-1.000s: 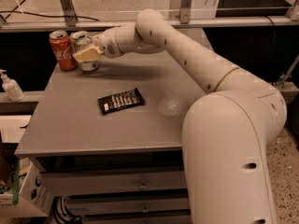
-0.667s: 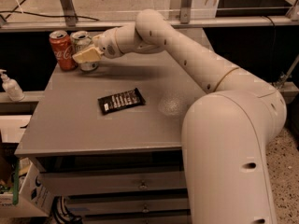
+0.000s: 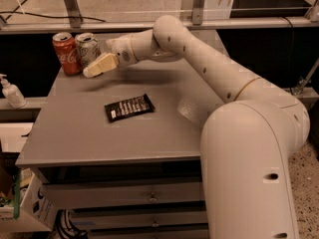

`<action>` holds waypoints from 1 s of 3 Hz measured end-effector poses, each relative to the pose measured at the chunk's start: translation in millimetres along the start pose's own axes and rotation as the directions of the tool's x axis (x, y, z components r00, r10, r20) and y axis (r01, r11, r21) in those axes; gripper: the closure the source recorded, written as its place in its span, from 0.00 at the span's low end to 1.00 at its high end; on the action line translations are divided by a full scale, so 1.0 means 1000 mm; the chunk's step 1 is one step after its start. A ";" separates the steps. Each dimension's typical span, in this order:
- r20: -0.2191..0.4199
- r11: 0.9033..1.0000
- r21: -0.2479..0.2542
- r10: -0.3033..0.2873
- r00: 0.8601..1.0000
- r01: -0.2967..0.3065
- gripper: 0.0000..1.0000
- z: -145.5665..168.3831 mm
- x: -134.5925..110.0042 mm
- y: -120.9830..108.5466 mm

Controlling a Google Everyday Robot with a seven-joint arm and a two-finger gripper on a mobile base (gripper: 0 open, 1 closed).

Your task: Move 7up can near coke can

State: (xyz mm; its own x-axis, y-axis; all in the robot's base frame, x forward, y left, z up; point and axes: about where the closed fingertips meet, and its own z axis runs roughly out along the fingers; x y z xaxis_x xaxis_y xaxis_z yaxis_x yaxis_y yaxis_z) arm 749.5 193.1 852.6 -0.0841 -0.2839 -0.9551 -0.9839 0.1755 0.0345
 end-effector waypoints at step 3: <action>0.090 0.997 -0.008 -0.071 0.993 0.072 0.00 -0.065 -0.039 -0.012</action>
Offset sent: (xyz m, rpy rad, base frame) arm 0.0149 -0.0992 0.0937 0.1013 -0.1484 0.0248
